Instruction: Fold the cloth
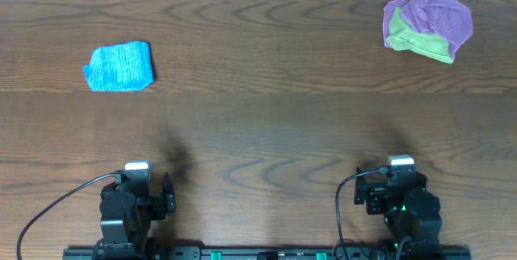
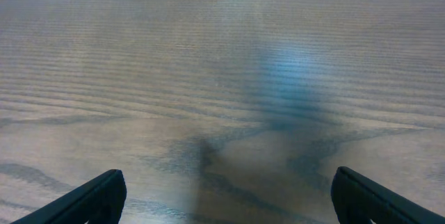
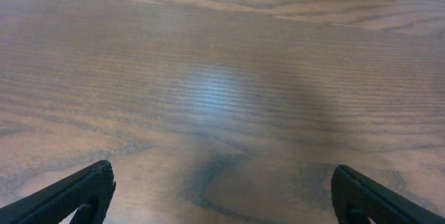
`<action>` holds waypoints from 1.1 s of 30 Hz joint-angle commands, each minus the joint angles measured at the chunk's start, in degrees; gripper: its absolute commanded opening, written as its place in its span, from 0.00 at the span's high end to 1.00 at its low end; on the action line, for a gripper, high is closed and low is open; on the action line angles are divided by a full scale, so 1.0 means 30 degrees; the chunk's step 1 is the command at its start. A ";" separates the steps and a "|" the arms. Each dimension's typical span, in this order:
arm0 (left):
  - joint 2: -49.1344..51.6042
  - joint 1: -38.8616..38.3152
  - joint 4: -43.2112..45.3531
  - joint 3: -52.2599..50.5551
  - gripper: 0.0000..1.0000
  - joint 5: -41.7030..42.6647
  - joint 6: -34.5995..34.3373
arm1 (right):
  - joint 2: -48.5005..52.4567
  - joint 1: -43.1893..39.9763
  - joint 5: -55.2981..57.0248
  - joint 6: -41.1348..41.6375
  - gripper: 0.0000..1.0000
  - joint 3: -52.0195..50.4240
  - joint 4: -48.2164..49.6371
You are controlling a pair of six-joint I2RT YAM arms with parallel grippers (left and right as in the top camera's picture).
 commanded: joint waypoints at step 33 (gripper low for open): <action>-0.0138 -0.0080 -0.0670 -0.0780 0.04 -0.0350 0.0342 | 2.8684 -0.7082 -0.1457 0.4073 0.01 2.2236 0.0838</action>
